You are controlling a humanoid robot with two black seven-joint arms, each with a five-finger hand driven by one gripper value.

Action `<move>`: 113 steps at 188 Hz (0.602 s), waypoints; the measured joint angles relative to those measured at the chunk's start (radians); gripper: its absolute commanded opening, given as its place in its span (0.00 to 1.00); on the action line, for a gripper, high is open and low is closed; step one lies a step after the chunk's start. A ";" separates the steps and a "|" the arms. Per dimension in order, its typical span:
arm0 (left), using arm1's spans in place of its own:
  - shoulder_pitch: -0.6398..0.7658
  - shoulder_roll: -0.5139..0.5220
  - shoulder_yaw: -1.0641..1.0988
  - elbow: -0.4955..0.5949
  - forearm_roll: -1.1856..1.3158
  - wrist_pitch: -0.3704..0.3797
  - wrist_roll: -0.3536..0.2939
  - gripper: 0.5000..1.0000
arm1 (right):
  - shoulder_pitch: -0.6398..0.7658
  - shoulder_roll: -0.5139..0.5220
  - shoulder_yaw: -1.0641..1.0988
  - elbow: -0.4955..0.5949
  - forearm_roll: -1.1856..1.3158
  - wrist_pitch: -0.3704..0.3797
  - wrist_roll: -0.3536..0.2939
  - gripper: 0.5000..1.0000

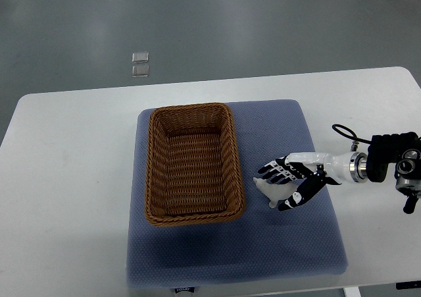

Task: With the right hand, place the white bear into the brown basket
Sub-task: 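Lower the right hand onto the white bear and close fingers around it, then lift the bear with the right hand and carry it above the basket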

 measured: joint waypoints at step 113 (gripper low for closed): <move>0.002 0.000 0.000 0.001 -0.001 0.000 0.001 1.00 | -0.060 0.035 0.004 -0.027 -0.166 -0.076 0.093 0.00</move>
